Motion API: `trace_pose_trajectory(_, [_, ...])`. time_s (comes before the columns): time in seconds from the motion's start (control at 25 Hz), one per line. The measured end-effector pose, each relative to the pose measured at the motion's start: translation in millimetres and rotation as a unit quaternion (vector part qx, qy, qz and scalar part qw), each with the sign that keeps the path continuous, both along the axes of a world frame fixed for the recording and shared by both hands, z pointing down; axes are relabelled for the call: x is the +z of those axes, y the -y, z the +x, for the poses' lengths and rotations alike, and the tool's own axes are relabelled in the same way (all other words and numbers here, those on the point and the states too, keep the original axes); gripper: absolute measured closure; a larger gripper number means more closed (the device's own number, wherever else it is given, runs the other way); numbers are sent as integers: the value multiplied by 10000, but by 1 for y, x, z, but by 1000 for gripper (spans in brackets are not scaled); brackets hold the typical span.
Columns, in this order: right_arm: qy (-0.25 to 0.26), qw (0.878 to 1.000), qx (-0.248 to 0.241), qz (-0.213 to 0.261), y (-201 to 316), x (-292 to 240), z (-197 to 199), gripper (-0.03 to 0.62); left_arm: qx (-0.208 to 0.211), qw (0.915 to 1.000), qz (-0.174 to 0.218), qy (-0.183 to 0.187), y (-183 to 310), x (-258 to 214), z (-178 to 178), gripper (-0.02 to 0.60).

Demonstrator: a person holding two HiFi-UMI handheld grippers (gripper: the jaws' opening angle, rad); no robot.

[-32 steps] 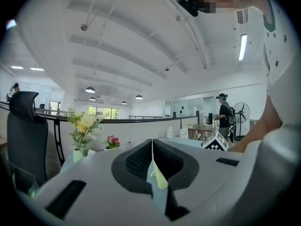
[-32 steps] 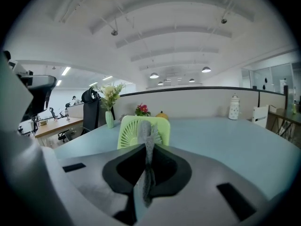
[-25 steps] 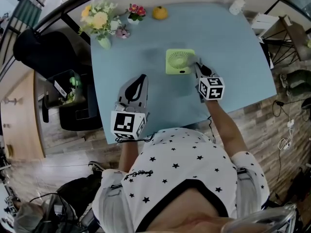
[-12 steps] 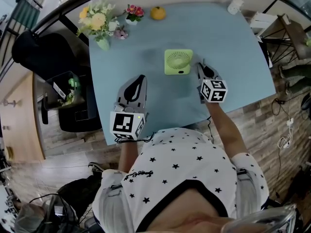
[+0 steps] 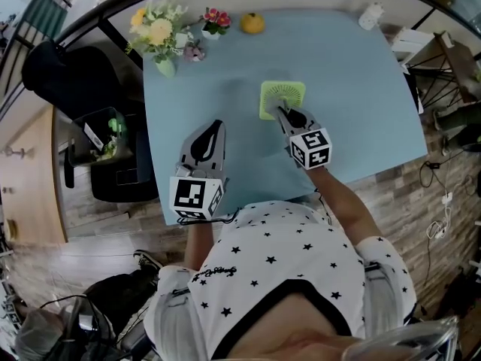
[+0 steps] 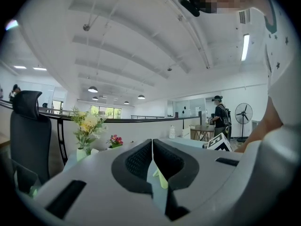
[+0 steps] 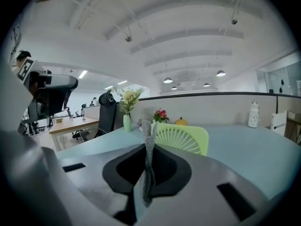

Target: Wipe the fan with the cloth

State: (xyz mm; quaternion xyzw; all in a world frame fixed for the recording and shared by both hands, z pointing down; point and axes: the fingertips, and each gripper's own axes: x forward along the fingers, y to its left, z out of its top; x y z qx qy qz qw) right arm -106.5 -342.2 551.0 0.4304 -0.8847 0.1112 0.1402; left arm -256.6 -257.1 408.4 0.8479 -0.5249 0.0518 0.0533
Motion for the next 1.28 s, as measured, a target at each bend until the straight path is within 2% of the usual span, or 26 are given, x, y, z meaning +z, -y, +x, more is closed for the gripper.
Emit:
trace_pose_trajectory(0.28, [-246,9984,-310,-407,-1,33,-31,576,-345,9994,-62,16,-2,4,-24,549])
trace_pose_trajectory(0.52, [-367,9972,-210,-619,3,51,-28,576,-440,9989,-130,104,0,8,-32,549])
trace_pose_trajectory(0.84, [-253,9972,141,-684,6,50,0,576,-110,9998,-136,-64,9,5,-9,549])
trace_pose_trajectory(1.28, [-197,9944,776,-689,8,44,60,576,339,9992,-220,25,12,6,23,549])
